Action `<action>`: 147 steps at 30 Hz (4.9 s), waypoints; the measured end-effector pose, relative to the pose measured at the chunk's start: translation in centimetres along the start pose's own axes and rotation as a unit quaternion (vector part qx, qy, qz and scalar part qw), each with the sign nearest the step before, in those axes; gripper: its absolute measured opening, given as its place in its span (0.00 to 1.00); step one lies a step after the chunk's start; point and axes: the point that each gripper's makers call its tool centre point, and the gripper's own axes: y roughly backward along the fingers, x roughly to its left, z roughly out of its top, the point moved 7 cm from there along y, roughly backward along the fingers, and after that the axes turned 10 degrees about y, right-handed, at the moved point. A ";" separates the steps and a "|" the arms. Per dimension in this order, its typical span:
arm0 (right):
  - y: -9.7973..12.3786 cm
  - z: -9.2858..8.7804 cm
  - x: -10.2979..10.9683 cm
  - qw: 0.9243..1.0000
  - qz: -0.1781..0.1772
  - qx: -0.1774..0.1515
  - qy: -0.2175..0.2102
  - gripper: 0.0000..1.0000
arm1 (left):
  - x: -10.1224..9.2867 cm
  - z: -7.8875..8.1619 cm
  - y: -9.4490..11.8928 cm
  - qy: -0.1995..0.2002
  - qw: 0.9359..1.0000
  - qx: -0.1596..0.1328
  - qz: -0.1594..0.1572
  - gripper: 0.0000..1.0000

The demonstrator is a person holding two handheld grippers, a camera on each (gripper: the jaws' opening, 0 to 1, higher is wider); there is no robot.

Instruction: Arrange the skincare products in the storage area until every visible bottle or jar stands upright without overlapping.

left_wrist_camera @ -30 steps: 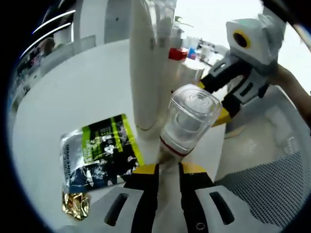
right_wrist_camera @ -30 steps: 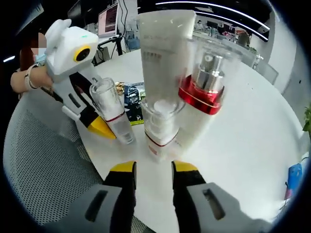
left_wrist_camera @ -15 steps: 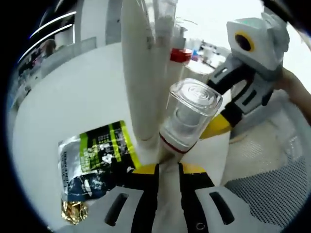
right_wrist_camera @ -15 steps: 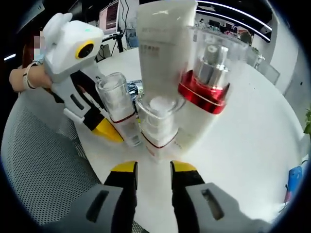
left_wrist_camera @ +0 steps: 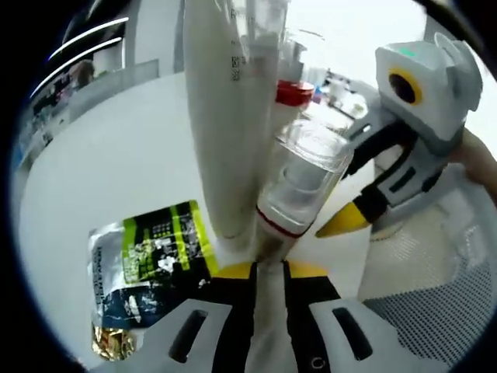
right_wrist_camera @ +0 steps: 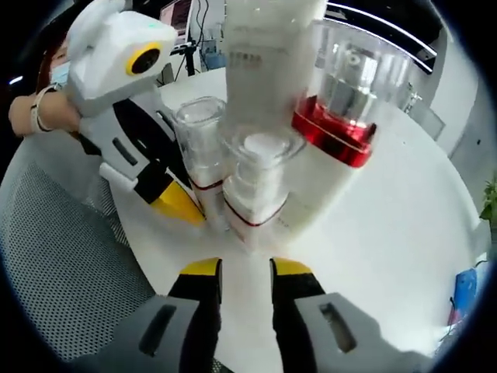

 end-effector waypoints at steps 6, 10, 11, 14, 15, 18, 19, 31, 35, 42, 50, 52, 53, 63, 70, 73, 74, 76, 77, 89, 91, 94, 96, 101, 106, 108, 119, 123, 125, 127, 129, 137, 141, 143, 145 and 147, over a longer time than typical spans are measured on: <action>0.1 0.7 -0.2 1.000 0.002 -0.026 -0.012 0.22 | 0.0 0.1 -0.2 0.007 1.000 -0.002 0.001 0.09; 0.1 0.7 -0.3 0.999 0.000 -0.028 -0.015 0.20 | 0.0 0.1 -0.3 0.008 1.000 -0.003 0.001 0.08; 0.2 0.6 -0.4 0.999 0.001 -0.031 -0.019 0.19 | 0.0 0.1 -0.3 0.007 1.000 -0.003 0.001 0.08; 0.2 0.7 -0.5 0.999 -0.001 -0.034 -0.021 0.17 | -0.1 0.2 -0.3 0.007 1.000 -0.004 0.001 0.08; 0.2 0.7 -0.5 0.999 -0.003 -0.035 -0.020 0.17 | -0.1 0.2 -0.3 0.007 1.000 -0.004 0.001 0.08; 0.3 0.7 -0.7 0.999 -0.007 -0.035 -0.020 0.14 | -0.2 0.3 -0.4 0.013 1.000 -0.007 0.000 0.08; 0.3 0.7 -0.7 0.999 -0.009 -0.034 -0.020 0.14 | -0.2 0.3 -0.4 0.014 1.000 -0.007 0.000 0.08; 0.3 0.5 -0.8 1.000 -0.011 -0.028 -0.008 0.13 | -0.3 0.4 -0.7 0.027 1.000 -0.012 0.004 0.11; 0.3 0.5 -0.8 1.000 -0.012 -0.027 -0.008 0.13 | -0.4 0.3 -0.8 0.042 0.999 -0.015 0.007 0.13; 0.2 0.6 -0.6 0.999 -0.007 -0.029 -0.010 0.14 | -0.7 0.5 -0.5 0.044 0.999 -0.024 0.007 0.21; 0.3 0.6 -0.7 0.999 -0.008 -0.031 -0.010 0.13 | -0.7 1.0 0.2 0.055 0.997 -0.042 0.015 0.16; 0.3 0.6 -0.7 0.999 -0.011 -0.031 -0.005 0.13 | -0.7 1.0 0.3 0.066 0.997 -0.044 0.014 0.13; 0.3 0.6 -0.7 0.999 -0.011 -0.030 -0.004 0.13 | -0.7 1.0 0.3 0.066 0.997 -0.044 0.013 0.12; 0.4 0.4 -0.9 0.999 -0.017 -0.025 0.015 0.12 | -0.9 1.0 0.0 0.088 0.995 -0.047 0.012 0.12; 0.3 0.5 -0.9 0.999 -0.017 -0.025 0.024 0.12 | -0.8 1.0 -0.1 0.097 0.994 -0.050 0.016 0.13; 0.3 0.5 -0.9 0.999 -0.017 -0.025 0.019 0.12 | -0.9 1.0 -0.2 0.096 0.994 -0.049 0.017 0.13; 0.3 0.5 -0.9 0.999 -0.016 -0.026 0.015 0.12 | -0.9 1.0 -0.2 0.094 0.994 -0.049 0.016 0.14; 0.4 0.5 -0.8 0.999 -0.014 -0.027 0.010 0.14 | -1.0 1.0 -0.2 0.086 0.995 -0.048 0.015 0.15; 0.4 0.4 -0.8 1.000 -0.013 -0.027 0.007 0.14 | -1.1 1.0 -0.1 0.083 0.995 -0.047 0.015 0.17; 2.5 1.2 -0.8 0.998 -0.031 -0.049 -0.021 0.27 | -0.6 1.3 2.9 0.041 0.998 -0.045 0.014 0.33; 2.9 1.6 -0.6 0.998 -0.032 -0.055 -0.028 0.29 | -0.5 1.6 3.5 0.045 0.997 -0.055 0.011 0.36; 3.4 2.0 -0.4 0.997 -0.037 -0.056 -0.027 0.33 | -0.4 1.7 4.4 0.042 0.997 -0.062 0.009 0.37; 3.7 2.1 -0.3 0.997 -0.039 -0.058 -0.027 0.37 | 0.0 1.6 4.9 0.027 0.998 -0.063 0.017 0.35; 4.4 2.6 0.0 0.996 -0.049 -0.065 -0.042 0.46 | 0.5 1.2 6.0 0.023 0.998 -0.061 0.009 0.46; 5.2 3.0 0.4 0.995 -0.059 -0.068 -0.046 0.56 | 0.9 1.2 8.0 0.033 0.996 -0.078 0.009 0.56; 5.6 3.1 0.4 0.994 -0.067 -0.072 -0.047 0.60 | 1.1 1.2 8.7 0.029 0.996 -0.087 0.020 0.61; 7.6 4.1 0.7 0.989 -0.097 -0.093 -0.054 0.82 | 1.6 1.4 13.2 0.030 0.991 -0.125 0.041 0.84; 8.1 4.6 0.8 0.987 -0.106 -0.105 -0.058 0.87 | 1.6 1.3 14.0 0.023 0.990 -0.134 0.047 0.91; 8.3 4.8 1.0 0.987 -0.108 -0.108 -0.056 0.89 | 1.5 1.2 14.5 0.025 0.989 -0.141 0.044 0.96; 8.4 5.1 1.4 0.987 -0.103 -0.116 -0.049 0.90 | 1.3 1.0 14.9 0.030 0.989 -0.143 0.037 0.97; 8.4 5.5 1.7 0.987 -0.101 -0.117 -0.040 0.92 | 1.2 0.6 15.3 0.032 0.989 -0.138 0.033 0.97; 9.6 7.4 2.9 0.984 -0.099 -0.145 -0.003 0.97 | 1.2 -0.7 16.4 0.038 0.991 -0.128 0.027 0.97; 9.5 8.3 3.5 0.984 -0.091 -0.155 0.012 0.99 | 1.3 -1.1 16.5 0.038 0.991 -0.125 0.027 0.97; 9.4 8.5 3.6 0.983 -0.091 -0.157 0.012 0.99 | 1.7 -1.3 16.4 0.038 0.992 -0.120 0.033 0.97; 9.4 8.9 3.7 0.981 -0.094 -0.169 0.024 0.99 | 1.9 -1.7 16.3 0.040 0.992 -0.111 0.033 0.97; 9.3 9.2 4.0 0.982 -0.084 -0.164 0.029 0.99 | 2.0 -2.0 16.4 0.038 0.993 -0.110 0.031 0.97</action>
